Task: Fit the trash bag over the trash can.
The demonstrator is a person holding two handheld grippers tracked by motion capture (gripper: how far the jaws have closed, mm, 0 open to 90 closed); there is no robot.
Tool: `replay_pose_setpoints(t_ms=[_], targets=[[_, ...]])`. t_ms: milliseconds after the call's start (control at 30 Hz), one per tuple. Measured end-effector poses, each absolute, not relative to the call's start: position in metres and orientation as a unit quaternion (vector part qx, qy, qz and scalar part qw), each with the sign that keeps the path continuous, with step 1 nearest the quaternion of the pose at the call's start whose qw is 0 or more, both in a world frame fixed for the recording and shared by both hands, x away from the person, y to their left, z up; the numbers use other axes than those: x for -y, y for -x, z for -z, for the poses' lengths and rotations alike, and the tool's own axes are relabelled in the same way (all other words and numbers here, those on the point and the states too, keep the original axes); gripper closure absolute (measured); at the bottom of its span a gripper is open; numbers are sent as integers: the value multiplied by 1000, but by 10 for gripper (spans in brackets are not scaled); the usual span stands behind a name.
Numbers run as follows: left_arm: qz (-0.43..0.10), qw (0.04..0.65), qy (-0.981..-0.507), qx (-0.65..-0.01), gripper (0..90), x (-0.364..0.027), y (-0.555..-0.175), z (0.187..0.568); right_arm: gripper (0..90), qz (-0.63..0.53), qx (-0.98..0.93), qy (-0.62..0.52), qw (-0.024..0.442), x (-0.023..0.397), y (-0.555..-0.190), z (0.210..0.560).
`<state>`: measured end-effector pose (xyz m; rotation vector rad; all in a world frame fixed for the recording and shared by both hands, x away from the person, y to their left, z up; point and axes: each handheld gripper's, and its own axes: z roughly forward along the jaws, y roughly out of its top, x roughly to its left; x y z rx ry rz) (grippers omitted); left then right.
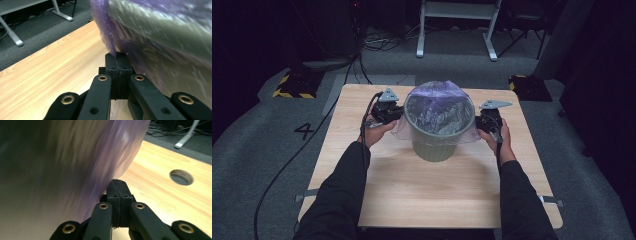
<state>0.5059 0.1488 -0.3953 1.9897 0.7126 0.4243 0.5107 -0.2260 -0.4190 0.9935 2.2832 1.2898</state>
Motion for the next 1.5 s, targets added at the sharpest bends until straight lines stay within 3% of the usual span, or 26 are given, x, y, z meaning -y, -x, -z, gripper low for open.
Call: replay_pose_setpoints(t_ms=[133, 233, 267, 333, 500, 733, 967, 1133, 1167, 1200, 1233, 1300, 1367, 1500], targets=[[-193, 465, -813, -292, 878, -154, -494, 396, 900, -469, -800, -336, 164, 227, -497, 420], [-209, 473, -798, -310, 634, -162, -487, 393, 900, -462, -799, -332, 192, 229, -488, 415], [-208, 481, -793, -310, 596, -166, -483, 391, 900, -466, -796, -332, 198, 232, -486, 413], [-207, 492, -787, -309, 491, -172, -475, 389, 817, -466, -789, -335, 218, 238, -480, 409], [-209, 500, -788, -293, 324, -184, -451, 388, 680, -456, -781, -347, 251, 260, -464, 404], [-205, 495, -807, -249, 210, -186, -412, 394, 466, -479, -767, -333, 266, 287, -439, 393], [-187, 502, -817, -212, 153, -173, -389, 400, 284, -483, -793, -251, 273, 274, -405, 389], [-194, 483, -829, -207, 155, -156, -393, 408, 181, -462, -806, -220, 298, 250, -393, 395], [-194, 479, -830, -209, 161, -153, -394, 409, 213, -454, -808, -216, 306, 245, -392, 396], [-196, 474, -833, -206, 206, -151, -396, 410, 323, -446, -809, -216, 316, 240, -392, 398], [-205, 469, -835, -203, 329, -150, -398, 411, 398, -441, -808, -215, 326, 236, -392, 401], [-212, 456, -838, -211, 426, -146, -404, 412, 371, -430, -811, -214, 335, 227, -395, 406], [-199, 465, -837, -209, 560, -146, -409, 412, 456, -423, -810, -220, 342, 221, -400, 411], [-197, 478, -832, -204, 853, -148, -417, 413, 776, -450, -797, -225, 334, 219, -406, 415]])
